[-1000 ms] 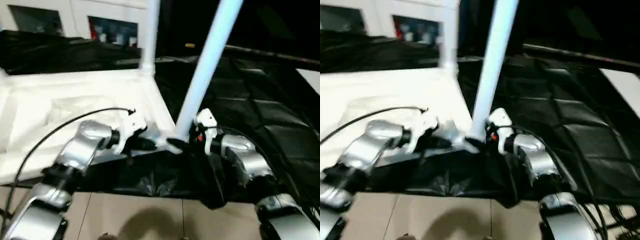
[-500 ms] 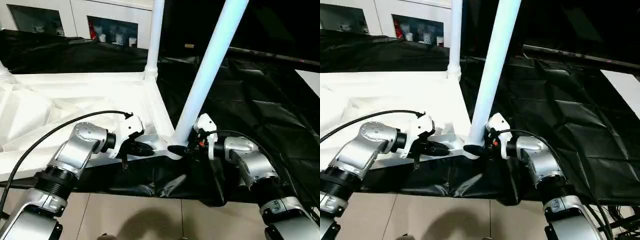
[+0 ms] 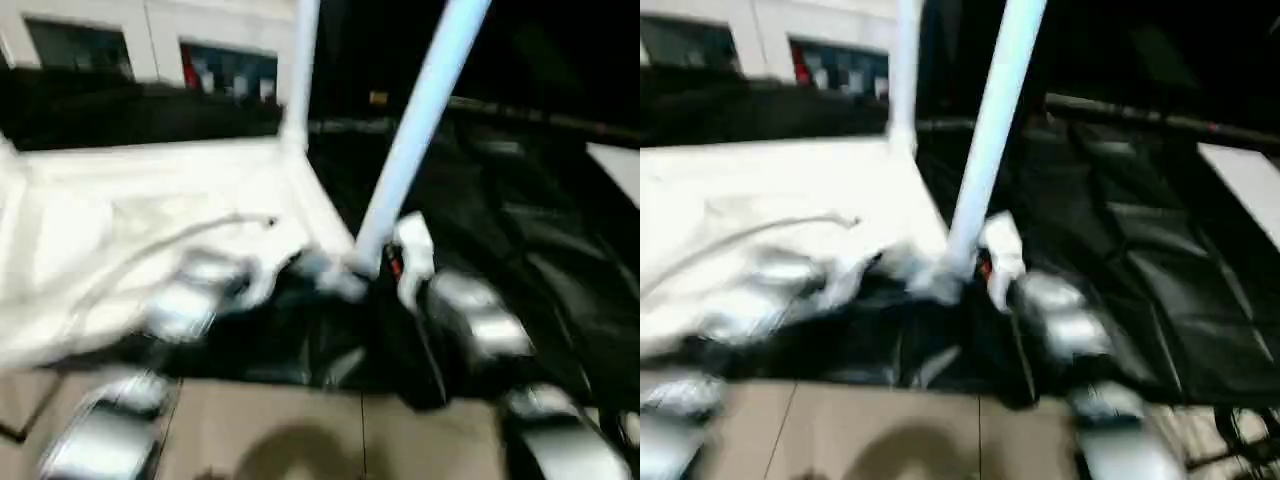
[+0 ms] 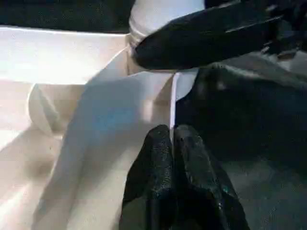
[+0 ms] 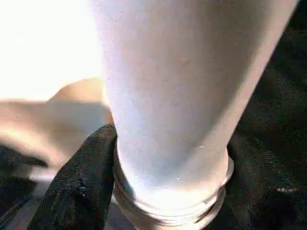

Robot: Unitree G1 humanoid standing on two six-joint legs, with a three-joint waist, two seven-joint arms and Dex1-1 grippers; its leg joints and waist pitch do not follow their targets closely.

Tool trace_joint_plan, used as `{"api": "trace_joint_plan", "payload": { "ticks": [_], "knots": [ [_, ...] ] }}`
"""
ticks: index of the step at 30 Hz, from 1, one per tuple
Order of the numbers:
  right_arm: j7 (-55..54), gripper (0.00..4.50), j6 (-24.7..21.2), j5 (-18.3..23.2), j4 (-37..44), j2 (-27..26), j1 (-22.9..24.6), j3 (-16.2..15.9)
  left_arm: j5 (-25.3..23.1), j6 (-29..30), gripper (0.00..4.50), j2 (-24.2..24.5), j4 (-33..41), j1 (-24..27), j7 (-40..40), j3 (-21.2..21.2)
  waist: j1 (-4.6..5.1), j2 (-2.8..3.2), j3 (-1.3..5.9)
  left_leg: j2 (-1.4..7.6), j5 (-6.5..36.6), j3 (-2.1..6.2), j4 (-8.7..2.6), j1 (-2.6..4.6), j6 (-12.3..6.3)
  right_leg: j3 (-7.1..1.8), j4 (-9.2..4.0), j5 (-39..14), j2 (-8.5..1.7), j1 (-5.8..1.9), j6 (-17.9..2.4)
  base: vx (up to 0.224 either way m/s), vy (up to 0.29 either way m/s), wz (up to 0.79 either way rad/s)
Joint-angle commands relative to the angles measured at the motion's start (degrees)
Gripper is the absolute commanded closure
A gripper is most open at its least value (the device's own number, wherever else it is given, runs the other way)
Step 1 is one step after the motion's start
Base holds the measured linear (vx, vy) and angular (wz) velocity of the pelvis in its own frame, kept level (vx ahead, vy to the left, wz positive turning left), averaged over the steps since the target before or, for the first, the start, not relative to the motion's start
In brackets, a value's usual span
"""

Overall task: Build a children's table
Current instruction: Rotate leg to tighten

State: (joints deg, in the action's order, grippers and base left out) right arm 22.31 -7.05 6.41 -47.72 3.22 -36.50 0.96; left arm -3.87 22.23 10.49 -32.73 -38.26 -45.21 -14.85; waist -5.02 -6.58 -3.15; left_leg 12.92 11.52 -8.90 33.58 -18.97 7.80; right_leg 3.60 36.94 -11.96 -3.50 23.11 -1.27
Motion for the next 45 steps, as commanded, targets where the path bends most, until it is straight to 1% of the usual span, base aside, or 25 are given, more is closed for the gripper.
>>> {"api": "trace_joint_plan", "payload": {
  "ticks": [1,2,5,7,8,9,11,14,15,18,19,20,21,23,24,25,27,30,31,37,38,40,41,44,45],
  "knots": [
    [-4.41,1.75,-0.91,-0.19,-3.46,-2.17,-0.53,-0.33,0.19,0.05,4.5,-3.66,-1.8,-1.31,3.37,-1.59,0.08,0.42,3.23,0.19,7.97,-0.76,-3.98,-0.51,0.56,-2.96,-5.42,-14.98,-4.0,-2.63,-6.72,0.0,0.0,0.0],
    [-5.03,1.75,-0.66,-0.14,-3.85,-2.69,-0.84,-0.21,-0.18,0.01,4.5,-4.2,-2.24,-1.66,4.04,-1.73,-0.06,0.41,3.16,0.1,8.04,-0.84,-3.93,-0.4,0.41,-2.96,-5.46,-14.69,-3.91,-2.5,-6.73,0.0,0.0,0.0],
    [-5.05,1.75,1.03,-0.96,-4.67,-3.99,-1.5,-1.19,-1.18,-0.77,4.5,-5.05,-3.31,-2.29,5.02,-2.37,-0.19,0.46,3.28,0.08,6.63,-0.81,-3.94,-0.77,-0.29,-2.89,-5.21,-12.24,-3.94,-2.82,-6.89,0.0,0.0,0.0],
    [-4.91,1.75,1.34,-1.05,-4.79,-4.17,-1.58,-1.33,-1.29,-0.88,4.5,-5.15,-3.44,-2.35,5.09,-2.43,-0.12,0.42,3.21,0.12,6.95,-0.77,-4.0,-0.88,-0.29,-2.84,-5.22,-12.21,-3.96,-2.83,-6.94,0.0,0.0,0.0],
    [-3.55,1.75,3.14,-1.36,-5.0,-4.85,-1.88,-1.8,-1.66,-1.53,4.5,-5.29,-4.05,-2.54,5.07,-2.48,-0.09,0.23,3.21,0.1,7.07,-0.78,-3.98,-0.92,-0.31,-2.83,-5.26,-12.44,-3.94,-2.86,-6.88,0.0,0.0,0.0],
    [-2.82,1.75,4.01,-1.32,-5.02,-5.12,-1.99,-1.73,-1.79,-1.89,4.5,-5.23,-4.38,-2.59,4.98,-2.38,-0.17,0.31,3.21,0.08,7.48,-0.83,-3.95,-0.82,-0.49,-2.86,-5.38,-13.09,-4.03,-2.73,-6.77,0.0,0.0,0.0],
    [-0.27,1.05,6.53,-0.92,-4.57,-5.23,-2.03,-1.44,-1.94,-3.25,4.5,-4.66,-5.2,-2.54,4.2,-2.28,-0.17,0.3,3.15,0.11,8.29,-0.83,-3.98,-0.78,-0.62,-2.88,-5.54,-14.4,-4.06,-2.65,-6.69,0.0,0.0,0.0],
    [2.23,0.95,7.69,-0.89,-3.7,-4.08,-1.62,-1.91,-1.57,-3.5,4.5,-3.69,-4.9,-2.08,2.91,-2.18,-0.19,0.27,3.12,0.12,7.99,-0.77,-4.03,-0.95,-0.83,-2.87,-5.53,-14.37,-4.09,-2.8,-6.68,0.0,0.0,0.0],
    [3.49,0.69,8.09,-1.11,-3.23,-3.3,-1.31,-2.45,-1.34,-3.39,4.5,-3.13,-4.46,-1.76,2.18,-2.17,-0.22,0.36,3.17,0.12,7.59,-0.75,-4.02,-1.02,-1.03,-2.89,-5.43,-13.89,-4.12,-2.88,-6.72,0.0,0.0,0.0],
    [9.61,0.58,8.59,-1.85,-0.68,0.23,0.38,-4.87,-0.65,-4.28,4.5,-0.9,-3.55,-0.87,-1.57,-2.46,-0.29,0.29,3.17,0.15,6.63,-0.73,-3.96,-1.12,-1.77,-2.77,-5.42,-12.27,-4.03,-3.1,-7.34,0.0,0.0,0.0],
    [11.88,0.39,8.44,-1.69,0.44,1.48,1.1,-5.36,-0.37,-5.41,4.5,-0.02,-3.17,-0.48,-3.38,-2.68,-0.23,0.43,3.24,0.17,5.81,-0.78,-3.9,-1.18,-2.13,-2.92,-5.17,-10.58,-4.09,-3.12,-7.81,0.0,0.0,0.0],
    [13.22,0.39,8.36,-1.55,1.08,2.2,1.52,-5.57,-0.2,-6.18,4.5,0.51,-2.94,-0.22,-4.51,-2.81,-0.27,0.31,3.28,0.18,5.32,-0.76,-3.9,-1.13,-2.43,-2.82,-5.17,-9.87,-4.01,-3.21,-8.13,0.0,0.0,0.0],
    [15.74,0.39,8.27,-1.3,2.09,3.33,2.19,-5.9,-0.05,-6.33,4.5,1.34,-2.64,0.09,-5.99,-2.88,-0.24,0.51,3.26,0.21,5.33,-0.75,-3.9,-1.03,-2.58,-2.83,-5.12,-9.53,-4.0,-3.12,-8.46,0.0,0.0,0.0],
    [18.45,0.39,8.28,-1.2,3.33,4.63,2.97,-6.22,0.25,-7.57,4.5,2.37,-2.2,0.52,-8.14,-3.04,-0.14,0.47,3.26,0.26,4.88,-0.77,-3.9,-1.15,-2.75,-2.84,-5.0,-8.31,-3.99,-3.25,-8.96,0.0,0.0,0.0],
    [24.25,0.39,6.82,-0.28,6.23,7.3,4.46,-6.82,1.68,-9.12,4.5,4.7,-0.39,1.7,-13.8,-3.41,-0.12,0.4,3.35,0.28,4.46,-0.74,-3.9,-1.1,-2.87,-2.79,-4.82,-6.93,-3.93,-3.42,-9.65,0.0,0.0,0.0],
    [24.25,0.39,6.82,-0.28,6.23,7.3,4.46,-6.82,1.68,-9.12,4.5,4.7,-0.39,1.7,-13.8,-3.41,0.02,0.41,3.42,0.33,3.85,-0.71,-3.84,-1.29,-3.36,-2.82,-4.56,-5.08,-3.95,-3.6,-10.21,0.0,0.0,0.0],
    [30.59,0.39,4.38,1.55,10.29,10.35,5.91,-7.7,4.82,-9.54,4.5,7.72,3.47,3.48,-21.74,-3.52,0.03,0.65,3.35,0.3,3.77,-0.77,-3.88,-0.99,-3.97,-2.84,-4.47,-3.31,-3.84,-3.54,-11.23,0.0,0.0,0.0],
    [34.61,0.39,3.14,2.5,12.84,12.24,6.77,-8.49,5.42,-8.24,4.5,9.96,5.33,4.12,-24.82,-3.95,-0.24,0.68,3.33,0.49,3.72,-0.99,-3.85,-0.55,-4.49,-2.88,-4.36,-2.14,-3.94,-3.23,-12.53,0.0,0.0,0.0],
    [35.72,0.39,2.59,2.79,13.52,12.72,7.0,-8.68,5.37,-8.4,4.5,10.54,5.61,4.28,-25.43,-4.07,-0.24,0.66,3.26,0.49,4.02,-1.01,-3.92,-0.59,-4.49,-2.87,-4.37,-2.24,-3.83,-3.33,-12.74,0.0,0.0,0.0],
    [39.26,0.39,1.88,2.28,15.06,14.24,7.86,-9.73,5.7,-8.63,4.5,11.98,6.61,5.07,-26.52,-3.31,-0.29,0.59,3.28,0.42,4.68,-0.96,-3.96,-0.76,-3.15,-2.86,-4.59,-4.85,-4.03,-3.53,-11.94,0.0,0.0,0.0],
    [39.51,0.54,1.67,2.22,15.35,14.38,8.0,-9.82,5.7,-8.64,4.5,12.13,6.72,5.17,-26.56,-3.16,-0.28,0.46,3.31,0.42,4.17,-0.96,-3.95,-0.76,-3.07,-2.86,-4.54,-4.58,-3.96,-3.51,-11.87,0.0,0.0,0.0],
    [39.54,0.54,1.43,2.34,15.7,14.45,8.13,-9.85,5.72,-8.58,4.5,12.35,6.96,5.33,-26.66,-3.05,-0.33,0.56,3.32,0.45,3.76,-0.91,-3.96,-0.79,-3.05,-2.86,-4.44,-4.05,-4.0,-3.54,-11.91,0.0,0.0,0.0],
    [39.76,0.83,0.64,2.85,16.54,14.63,8.39,-9.91,5.83,-8.34,4.5,12.64,7.43,5.54,-26.86,-2.96,-0.3,0.56,3.33,0.4,3.39,-0.93,-3.94,-0.74,-3.06,-2.83,-4.38,-3.42,-3.88,-3.54,-11.93,0.0,0.0,0.0],
    [39.7,0.93,0.55,2.84,16.65,14.57,8.31,-10.03,5.8,-8.31,4.5,12.76,7.52,5.58,-26.91,-2.96,-0.32,0.53,3.35,0.35,3.12,-0.95,-3.89,-0.71,-3.12,-2.83,-4.35,-3.12,-3.89,-3.53,-11.84,0.0,0.0,0.0],
    [39.6,1.08,0.64,2.72,16.58,14.42,8.21,-10.13,5.79,-8.33,4.5,12.76,7.5,5.6,-26.68,-2.84,-0.37,0.52,3.36,0.35,3.17,-0.99,-3.88,-0.68,-3.12,-2.84,-4.36,-3.18,-3.9,-3.5,-11.87,0.0,0.0,0.0]
  ]
}}
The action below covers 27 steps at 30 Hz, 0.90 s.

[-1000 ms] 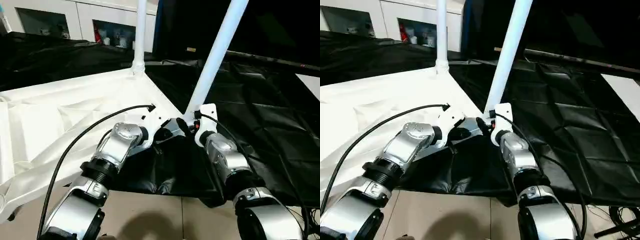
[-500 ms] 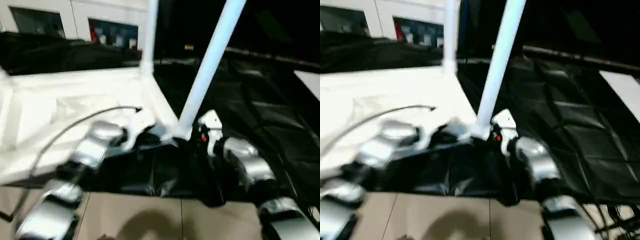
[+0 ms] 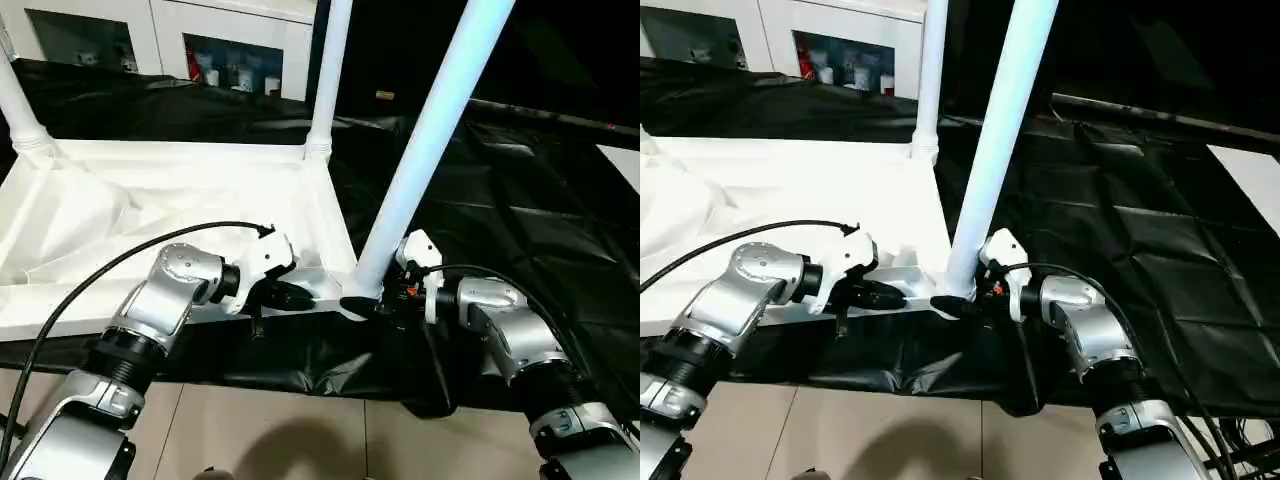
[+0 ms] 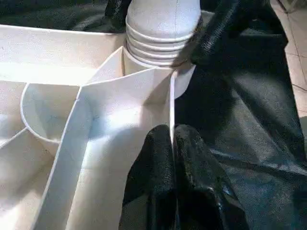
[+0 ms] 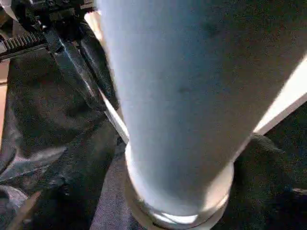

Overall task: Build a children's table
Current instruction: Rotate leg to tighten

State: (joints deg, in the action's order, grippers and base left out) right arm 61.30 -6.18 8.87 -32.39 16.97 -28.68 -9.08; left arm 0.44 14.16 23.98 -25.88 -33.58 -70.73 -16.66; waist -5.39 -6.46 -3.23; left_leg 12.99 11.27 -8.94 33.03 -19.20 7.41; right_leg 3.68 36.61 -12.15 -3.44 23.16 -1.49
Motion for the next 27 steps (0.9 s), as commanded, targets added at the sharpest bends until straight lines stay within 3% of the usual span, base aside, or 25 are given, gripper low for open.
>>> {"api": "trace_joint_plan", "payload": {
  "ticks": [1,5,12,16,18,19,20,24,27],
  "knots": [
    [0.58,1.21,-0.21,0.22,1.24,0.64,0.37,-0.11,1.47,-0.27,4.5,-0.73,0.65,0.93,-1.12,-1.02,0.0,0.41,3.42,0.28,3.51,-0.95,-3.33,-0.51,-2.69,-2.93,-4.04,-3.12,-3.98,-3.57,-11.66,0.0,0.0,0.0],
    [0.31,1.63,0.29,-0.45,1.01,0.59,0.57,-0.41,1.06,-0.64,4.5,-0.82,0.11,0.72,-0.14,-0.67,-0.04,0.45,3.47,0.27,3.33,-0.93,-3.32,-0.5,-2.51,-2.91,-3.97,-2.74,-3.95,-3.62,-11.69,0.0,0.0,0.0],
    [-4.97,1.79,0.43,-1.28,-0.8,-0.56,1.13,0.82,0.4,-0.75,4.5,-2.06,-1.25,0.08,2.46,-0.08,-0.09,0.52,3.43,0.22,3.56,-0.93,-3.3,-0.52,-2.2,-2.94,-4.01,-3.24,-3.95,-3.61,-11.34,0.0,0.0,0.0],
    [-11.28,1.8,0.05,-1.2,-3.9,-2.54,0.33,3.2,-0.8,-0.44,4.5,-4.01,-3.22,-1.3,6.69,0.32,0.09,0.41,3.29,0.18,6.0,-0.91,-3.44,-0.46,-1.06,-2.95,-4.58,-8.53,-4.04,-3.43,-10.2,0.0,0.0,0.0],
    [-19.59,1.8,-1.77,-1.09,-7.0,-5.31,-0.87,5.74,-3.1,0.47,4.5,-6.66,-6.5,-3.59,13.37,0.4,0.36,0.45,3.18,0.13,6.96,-0.92,-3.58,-0.36,-0.33,-2.94,-4.94,-11.35,-3.9,-3.09,-9.31,0.0,0.0,0.0],
    [-21.41,1.8,-2.07,-1.15,-7.63,-5.94,-1.12,6.15,-3.55,0.72,4.5,-7.35,-7.31,-4.16,15.03,0.5,0.26,0.4,3.32,0.12,7.25,-0.77,-3.55,-0.38,0.12,-2.89,-4.96,-12.75,-4.06,-3.33,-8.82,0.0,0.0,0.0],
    [-27.13,1.8,-2.76,-1.38,-9.26,-7.84,-2.11,7.35,-4.2,1.82,4.5,-9.29,-9.13,-5.64,18.77,0.86,0.24,0.56,3.32,0.12,6.85,-0.77,-3.57,-0.42,0.28,-2.94,-4.94,-12.72,-4.08,-3.29,-8.68,0.0,0.0,0.0],
    [-34.94,1.8,-3.79,-1.0,-11.27,-11.17,-3.66,9.1,-4.34,4.05,4.5,-12.47,-11.43,-7.77,23.79,1.74,0.3,0.45,3.5,0.03,5.29,-0.83,-3.45,-0.54,0.38,-2.98,-4.7,-9.62,-3.96,-3.29,-8.47,0.0,0.0,0.0],
    [-39.24,1.8,-3.54,-1.02,-13.17,-14.2,-5.23,9.58,-4.65,4.39,4.5,-14.73,-13.65,-9.37,27.01,2.01,0.35,0.7,3.57,-0.03,5.16,-0.84,-3.45,-0.51,0.32,-2.95,-4.59,-7.89,-3.89,-3.2,-8.67,0.0,0.0,0.0]
  ]
}}
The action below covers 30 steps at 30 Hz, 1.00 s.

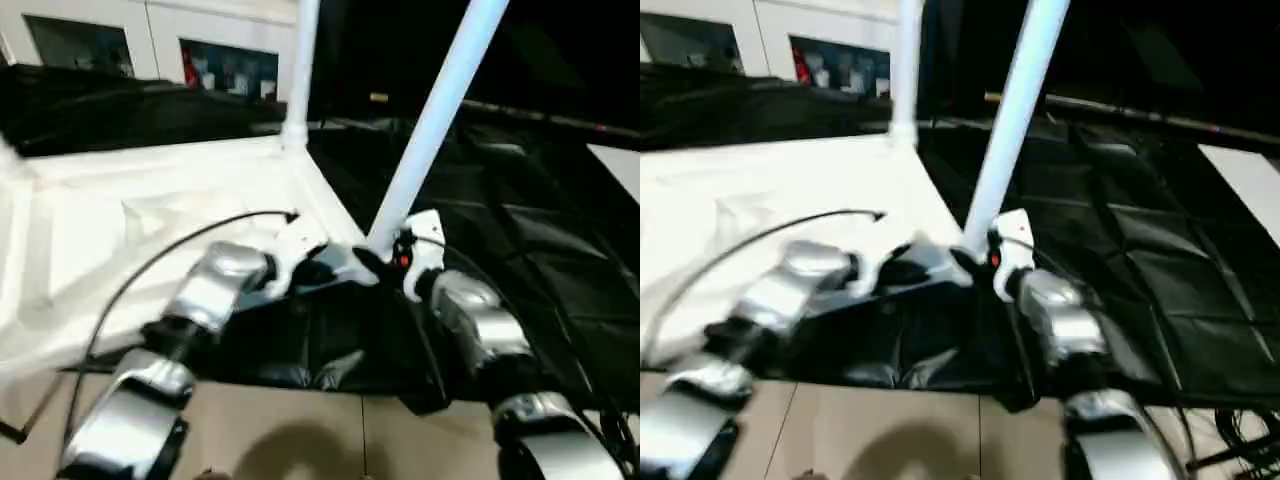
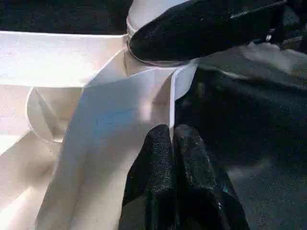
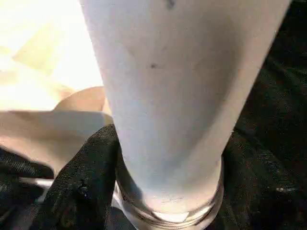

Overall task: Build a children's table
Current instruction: Rotate leg to tighten

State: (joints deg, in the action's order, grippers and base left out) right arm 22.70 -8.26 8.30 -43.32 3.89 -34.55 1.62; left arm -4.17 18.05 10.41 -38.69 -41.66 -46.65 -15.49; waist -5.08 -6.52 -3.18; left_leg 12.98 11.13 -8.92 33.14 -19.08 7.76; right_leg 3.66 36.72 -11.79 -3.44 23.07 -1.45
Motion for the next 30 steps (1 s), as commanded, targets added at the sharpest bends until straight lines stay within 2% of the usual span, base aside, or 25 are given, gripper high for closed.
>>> {"api": "trace_joint_plan", "payload": {
  "ticks": [1,5,7,9,13,14,16,19,26,27,30],
  "knots": [
    [-2.1,1.8,-0.8,-1.02,-3.24,-2.63,-0.32,-1.53,-0.29,0.24,4.5,-2.01,-1.91,-1.96,3.84,0.82,-0.04,0.71,3.52,-0.05,5.28,-0.81,-3.57,-0.69,0.0,-2.91,-4.64,-7.81,-3.89,-3.22,-8.7,0.0,0.0,0.0],
    [1.92,1.8,2.51,-2.88,-3.31,-3.98,-1.53,-4.44,-0.61,-1.14,4.5,-2.0,-3.43,-2.61,3.41,0.69,-0.12,0.68,3.47,-0.09,5.94,-0.81,-3.58,-0.73,-0.23,-2.93,-4.77,-8.08,-3.94,-3.31,-8.5,0.0,0.0,0.0],
    [5.29,1.25,3.36,-2.4,-1.74,-3.28,-1.08,-5.03,-0.38,-1.29,4.5,-0.77,-2.63,-2.02,1.44,0.24,-0.19,0.72,3.45,-0.04,6.09,-0.82,-3.59,-0.71,-0.69,-2.93,-4.77,-7.8,-4.01,-3.34,-8.62,0.0,0.0,0.0],
    [6.76,1.08,2.88,-1.78,-1.16,-2.77,-0.91,-4.9,-0.17,-1.26,4.5,-0.2,-2.12,-1.7,0.39,0.15,-0.16,0.59,3.45,-0.03,5.77,-0.8,-3.58,-0.84,-1.15,-2.9,-4.7,-7.18,-3.99,-3.49,-8.85,0.0,0.0,0.0],
    [11.62,0.61,3.0,-2.6,1.42,0.1,0.27,-6.81,0.4,-1.98,4.5,1.72,-0.43,-0.74,-3.09,-0.18,0.01,0.9,3.4,0.08,5.41,-0.77,-3.62,-0.75,-1.36,-2.89,-4.64,-6.56,-4.0,-3.44,-9.64,0.0,0.0,0.0],
    [15.08,0.61,2.68,-2.34,3.27,1.87,1.26,-7.42,0.9,-2.69,4.5,2.75,0.41,-0.12,-5.2,-0.21,-0.05,0.86,3.44,0.1,5.52,-0.77,-3.58,-0.72,-1.54,-2.86,-4.67,-6.26,-3.95,-3.53,-9.74,0.0,0.0,0.0],
    [20.26,0.61,2.01,-1.56,6.3,4.77,2.94,-8.0,1.27,-4.1,4.5,4.6,1.82,0.91,-8.21,-0.53,-0.2,0.77,3.62,0.22,3.75,-0.69,-3.47,-0.83,-2.71,-2.91,-4.21,-2.08,-3.96,-3.87,-10.42,0.0,0.0,0.0],
    [24.52,0.61,1.5,-0.71,9.27,7.83,4.62,-8.2,1.74,-4.36,4.5,6.42,3.4,1.81,-10.58,-0.59,-0.21,0.74,3.61,0.16,2.3,-0.91,-3.37,-0.73,-3.75,-2.86,-3.96,1.11,-3.83,-3.78,-11.87,0.0,0.0,0.0],
    [29.32,0.61,1.31,0.13,12.14,11.76,7.09,-8.15,3.12,-4.69,4.5,8.31,3.37,1.85,-15.13,0.02,-0.23,0.84,3.55,0.17,3.95,-0.89,-3.43,-0.72,-2.94,-2.87,-4.28,-2.13,-3.95,-3.82,-12.03,0.0,0.0,0.0],
    [29.67,0.58,1.17,0.14,12.6,11.92,7.34,-8.26,3.14,-4.71,4.05,8.44,3.44,1.9,-15.47,-0.06,-0.26,0.8,3.55,0.18,3.59,-0.9,-3.43,-0.67,-3.01,-2.88,-4.24,-1.68,-3.92,-3.79,-11.99,0.0,0.0,0.0],
    [30.32,0.58,0.61,0.22,13.56,12.22,7.8,-8.43,2.65,-5.7,3.94,8.97,3.14,1.63,-16.07,-0.67,-0.23,0.8,3.58,0.2,3.12,-0.88,-3.43,-0.63,-3.14,-2.82,-4.12,-0.76,-3.89,-3.77,-12.29,0.0,0.0,0.0]
  ]
}}
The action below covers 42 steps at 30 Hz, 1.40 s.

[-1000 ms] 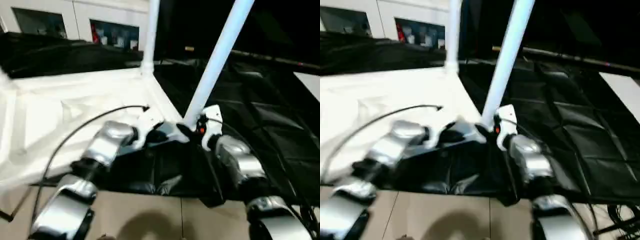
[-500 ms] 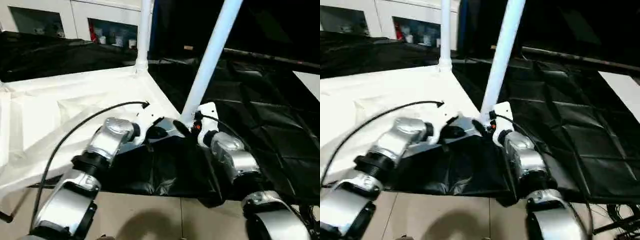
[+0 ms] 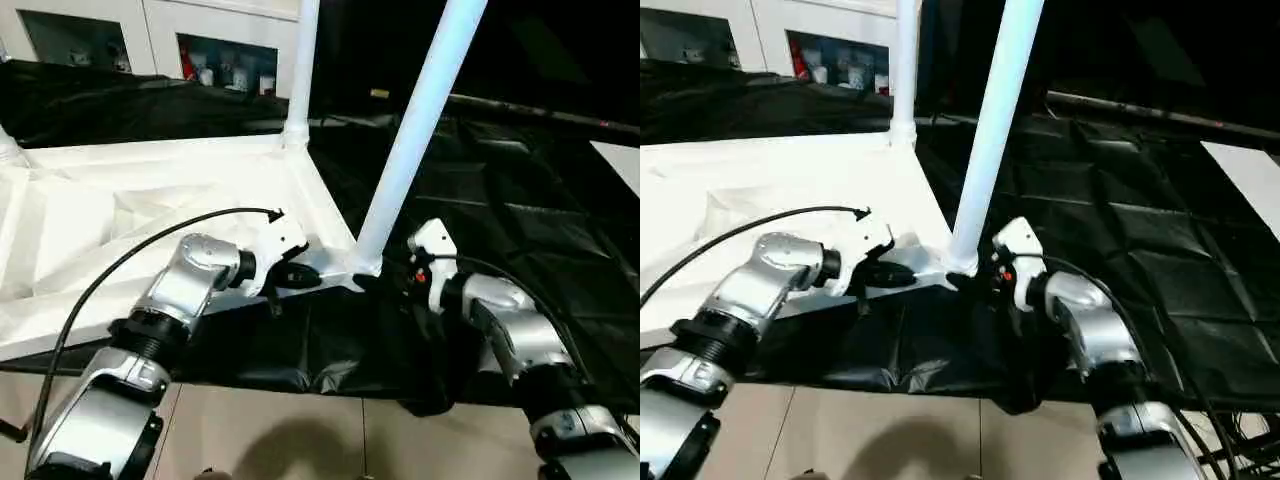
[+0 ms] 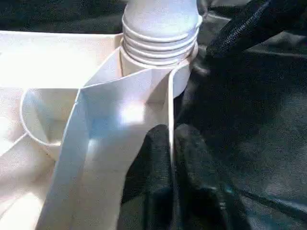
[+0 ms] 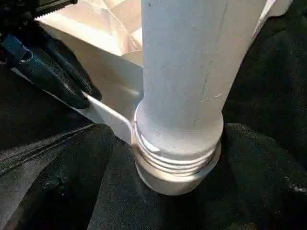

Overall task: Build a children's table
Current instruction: Rotate leg to tighten

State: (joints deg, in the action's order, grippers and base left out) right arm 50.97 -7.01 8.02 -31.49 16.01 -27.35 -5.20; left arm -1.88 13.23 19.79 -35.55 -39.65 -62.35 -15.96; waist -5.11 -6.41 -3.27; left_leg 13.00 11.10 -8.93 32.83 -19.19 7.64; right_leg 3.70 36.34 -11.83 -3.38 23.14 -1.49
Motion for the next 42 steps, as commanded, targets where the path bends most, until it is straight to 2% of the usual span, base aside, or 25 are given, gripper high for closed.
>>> {"api": "trace_joint_plan", "payload": {
  "ticks": [1,2,3,4,15,16,18,21,25,29,35,40,42],
  "knots": [
    [2.18,0.58,-0.77,0.5,1.93,0.15,0.69,-1.63,0.09,-1.37,3.94,-0.3,-0.37,-0.6,-0.29,-0.34,-0.22,1.22,3.67,0.15,3.51,-0.82,-3.13,-0.5,-2.94,-2.87,-3.72,-0.75,-3.96,-3.84,-12.43,0.0,0.0,0.0],
    [2.45,0.58,-0.98,0.49,2.31,0.23,0.92,-1.68,-0.24,-2.15,3.94,-0.17,-1.25,-1.11,-0.2,-0.4,-0.14,1.01,3.66,0.1,3.64,-0.85,-3.12,-0.59,-3.0,-2.86,-3.87,-0.8,-3.89,-3.89,-12.28,0.0,0.0,0.0],
    [2.55,0.58,-1.03,0.44,2.41,0.26,0.99,-1.67,-0.49,-2.48,3.94,-0.02,-1.87,-1.6,-0.23,-0.48,-0.24,1.21,3.68,0.1,3.67,-0.8,-3.15,-0.52,-2.79,-2.88,-3.82,-0.68,-3.91,-3.92,-12.18,0.0,0.0,0.0],
    [2.62,0.58,-1.06,0.41,2.46,0.28,1.02,-1.65,-0.62,-2.6,3.94,0.08,-2.21,-1.9,-0.29,-0.52,-0.14,1.02,3.69,0.07,3.72,-0.81,-3.14,-0.56,-2.67,-2.87,-3.84,-0.59,-3.87,-3.94,-12.16,0.0,0.0,0.0],
    [2.67,0.58,-0.91,-0.2,3.23,0.79,1.59,-2.36,-1.62,-3.21,3.94,1.2,-4.32,-3.44,-2.01,-1.37,-0.16,1.06,3.79,0.1,3.08,-0.82,-3.05,-0.52,-2.59,-2.88,-3.57,1.14,-3.93,-4.09,-12.98,0.0,0.0,0.0],
    [2.68,0.58,-0.68,-0.39,3.16,0.97,1.63,-2.62,-2.27,-3.01,3.94,1.66,-4.64,-3.55,-2.28,-1.84,-0.1,0.82,3.77,0.1,3.15,-0.84,-3.04,-0.53,-2.63,-2.85,-3.64,0.86,-3.9,-4.07,-12.94,0.0,0.0,0.0],
    [2.64,0.58,-0.55,-0.49,3.15,1.02,1.68,-2.72,-2.5,-2.86,3.94,1.88,-4.58,-3.5,-2.39,-2.04,-0.09,1.01,3.79,0.17,3.24,-0.79,-3.07,-0.48,-2.6,-2.86,-3.57,0.55,-3.96,-4.04,-12.84,0.0,0.0,0.0],
    [2.6,0.58,-0.05,-0.89,2.73,1.14,1.58,-3.04,-3.51,-1.11,3.94,3.2,-3.29,-3.02,-2.83,-2.97,-0.09,0.84,3.67,0.18,3.63,-0.82,-3.1,-0.49,-2.53,-2.86,-3.65,-0.2,-3.98,-4.0,-12.77,0.0,0.0,0.0],
    [2.51,0.58,0.28,-1.03,2.17,1.27,1.3,-3.1,-4.17,0.25,3.94,3.75,-2.54,-3.01,-1.75,-2.75,-0.14,0.97,3.61,0.22,4.57,-0.83,-3.15,-0.38,-2.14,-2.91,-3.85,-2.59,-4.06,-3.88,-12.28,0.0,0.0,0.0],
    [2.47,0.58,0.4,-1.02,2.0,1.42,1.16,-3.14,-4.21,0.67,3.94,3.92,-2.48,-3.28,-1.03,-2.42,-0.13,0.71,3.6,0.11,3.99,-0.86,-3.08,-0.5,-2.1,-2.92,-3.82,-2.37,-3.99,-3.93,-12.11,0.0,0.0,0.0],
    [2.59,0.58,0.55,-1.17,2.12,1.44,1.19,-3.19,-3.09,0.97,3.94,4.05,-1.4,-3.1,-1.5,-1.78,-0.17,0.78,3.63,0.11,4.26,-0.83,-3.08,-0.51,-2.03,-2.9,-3.87,-3.4,-4.01,-3.9,-11.77,0.0,0.0,0.0],
    [2.73,0.58,0.68,-1.34,2.11,1.57,1.32,-3.2,-2.75,0.61,3.94,4.66,-0.19,-2.68,-1.91,-1.2,-0.15,0.78,3.72,0.05,3.33,-0.82,-3.0,-0.59,-2.26,-2.89,-3.64,-1.69,-3.92,-3.96,-12.12,0.0,0.0,0.0],
    [2.8,0.58,0.69,-1.35,2.2,1.65,1.43,-3.2,-1.55,1.88,3.94,5.83,2.46,-1.59,-3.6,-0.6,-0.09,0.91,3.69,0.21,3.67,-0.73,-3.1,-0.6,-2.1,-2.85,-3.6,-1.77,-4.05,-3.95,-12.25,0.0,0.0,0.0]
  ]
}}
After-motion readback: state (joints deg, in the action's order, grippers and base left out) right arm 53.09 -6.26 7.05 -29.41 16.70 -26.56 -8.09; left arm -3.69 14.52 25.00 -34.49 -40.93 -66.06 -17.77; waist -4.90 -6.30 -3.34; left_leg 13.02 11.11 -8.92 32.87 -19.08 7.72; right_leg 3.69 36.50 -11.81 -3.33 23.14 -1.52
